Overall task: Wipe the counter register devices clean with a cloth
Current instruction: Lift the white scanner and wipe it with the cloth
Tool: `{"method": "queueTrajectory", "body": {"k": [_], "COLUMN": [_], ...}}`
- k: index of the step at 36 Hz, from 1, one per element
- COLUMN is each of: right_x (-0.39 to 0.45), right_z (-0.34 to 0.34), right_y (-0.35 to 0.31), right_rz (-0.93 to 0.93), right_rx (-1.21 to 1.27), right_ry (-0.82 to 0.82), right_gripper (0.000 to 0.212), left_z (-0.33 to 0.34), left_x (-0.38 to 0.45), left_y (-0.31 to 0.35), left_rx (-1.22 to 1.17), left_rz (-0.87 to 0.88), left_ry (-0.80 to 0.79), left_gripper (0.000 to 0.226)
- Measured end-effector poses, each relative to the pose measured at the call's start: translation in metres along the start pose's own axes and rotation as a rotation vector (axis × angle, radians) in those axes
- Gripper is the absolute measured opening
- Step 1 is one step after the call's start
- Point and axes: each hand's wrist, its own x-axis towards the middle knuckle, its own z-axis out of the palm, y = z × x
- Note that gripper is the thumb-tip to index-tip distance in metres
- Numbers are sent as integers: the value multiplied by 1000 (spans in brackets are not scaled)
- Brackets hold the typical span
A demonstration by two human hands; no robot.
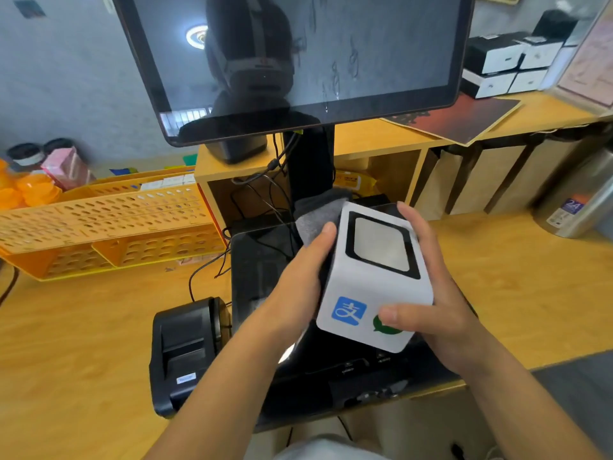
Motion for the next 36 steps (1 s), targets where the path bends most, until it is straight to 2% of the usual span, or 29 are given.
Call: {"method": "queueTrajectory", "body": {"k": [6,10,13,16,18,23,29,36], "right_x": [14,21,20,15,12,12,23,39], "right_z": [-8,-15,-12,-3,6,18,13,-2], "right_y": [-4,-5,-6,-8,-10,-8,3,1], "right_rz": [-25,-3,-7,-15,-4,-26,-31,-77], "right_rx": [-109,-131,-179,-260,-280,-224,-204,-300], "right_ry": [128,193,133,46,-22,-116,15,259], "right_gripper": [114,113,111,118,121,111,130,132], "left_z": [6,8,4,-2,-8,-18,-13,-9], "left_x": [-7,-13,-11,-7,-4,2,-3,-9], "left_y": [-12,-20,-17,-8,-3,2,-5,-19], "left_rx": [-46,-97,-92,-125,-142,-191,-175,-236], "left_rz": [24,50,61,68,62,47,61,76], "left_ry": [-24,-51,-37,-21,16,21,17,-57], "left_gripper": [38,39,42,42,50,54,49,39]}}
